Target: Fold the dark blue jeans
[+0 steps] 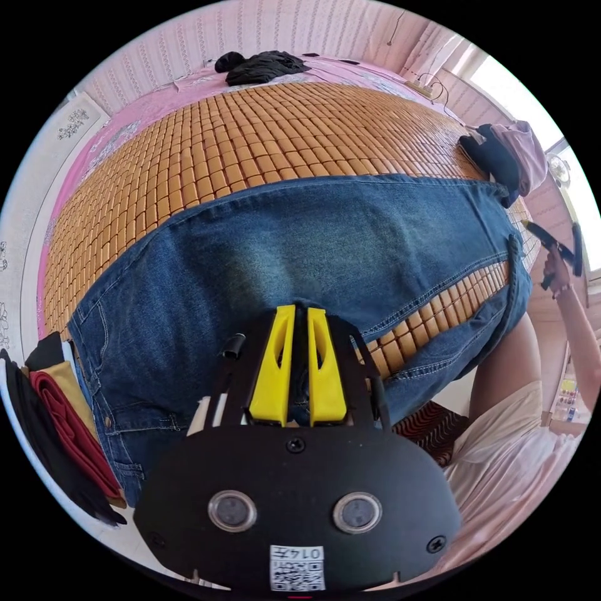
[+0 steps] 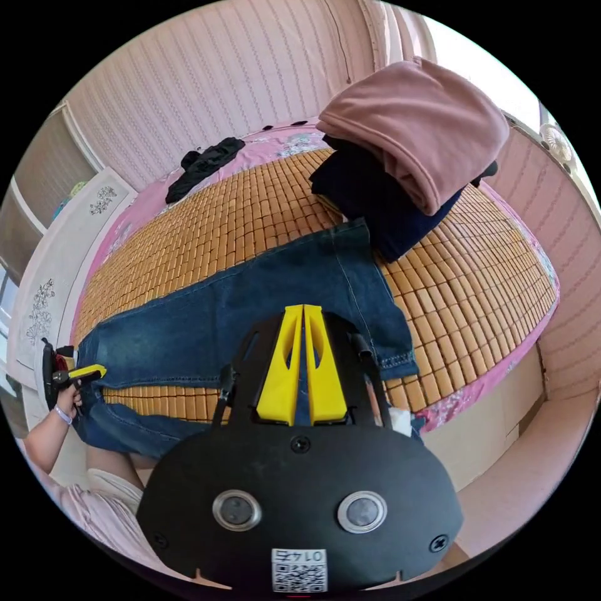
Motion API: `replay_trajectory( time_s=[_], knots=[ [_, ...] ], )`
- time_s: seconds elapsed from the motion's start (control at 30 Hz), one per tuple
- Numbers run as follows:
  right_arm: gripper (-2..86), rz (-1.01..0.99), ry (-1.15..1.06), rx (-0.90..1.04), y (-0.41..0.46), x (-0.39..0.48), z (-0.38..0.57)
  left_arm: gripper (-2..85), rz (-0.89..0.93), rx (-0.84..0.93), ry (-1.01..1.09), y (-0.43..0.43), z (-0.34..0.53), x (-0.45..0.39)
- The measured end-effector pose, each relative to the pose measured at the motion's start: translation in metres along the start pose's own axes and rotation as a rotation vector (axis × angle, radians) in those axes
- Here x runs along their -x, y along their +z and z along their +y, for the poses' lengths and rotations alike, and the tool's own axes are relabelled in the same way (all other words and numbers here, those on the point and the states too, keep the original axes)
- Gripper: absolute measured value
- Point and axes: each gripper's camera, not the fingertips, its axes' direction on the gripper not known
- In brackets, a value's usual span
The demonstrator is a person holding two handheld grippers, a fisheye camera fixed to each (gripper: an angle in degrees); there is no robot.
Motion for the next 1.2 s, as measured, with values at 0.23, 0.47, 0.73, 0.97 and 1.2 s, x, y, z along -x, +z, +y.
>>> replay_trajectory(
  time_s=[0.23, 0.47, 0.73, 0.97, 1.2],
  knots=[
    [-0.4, 0.137, -0.117, 0.089, 0.078, 0.006, -0.067, -0.3, -0.109, 0.091, 0.08, 0.014, -0.027, -0.021],
    [-0.3, -0.018, -0.035, 0.135, 0.074, -0.032, -0.095, -0.1, -0.042, 0.016, -0.009, 0.019, -0.034, -0.01],
    [9.1, -0.096, -0.014, 0.053, -0.033, -0.054, 0.033, 5.4, 0.03, -0.066, 0.026, 0.0, -0.013, -0.018],
    [11.1, 0.063, -0.113, 0.198, -0.011, -0.04, 0.096, 6.1, 0.144, -0.062, 0.214, -0.007, 0.048, -0.094],
    [1.6, -0.448, -0.024, -0.201, -0.123, -0.085, 0.073, 6.1, 0.126, -0.085, 0.215, -0.016, 0.063, -0.1]
  ],
)
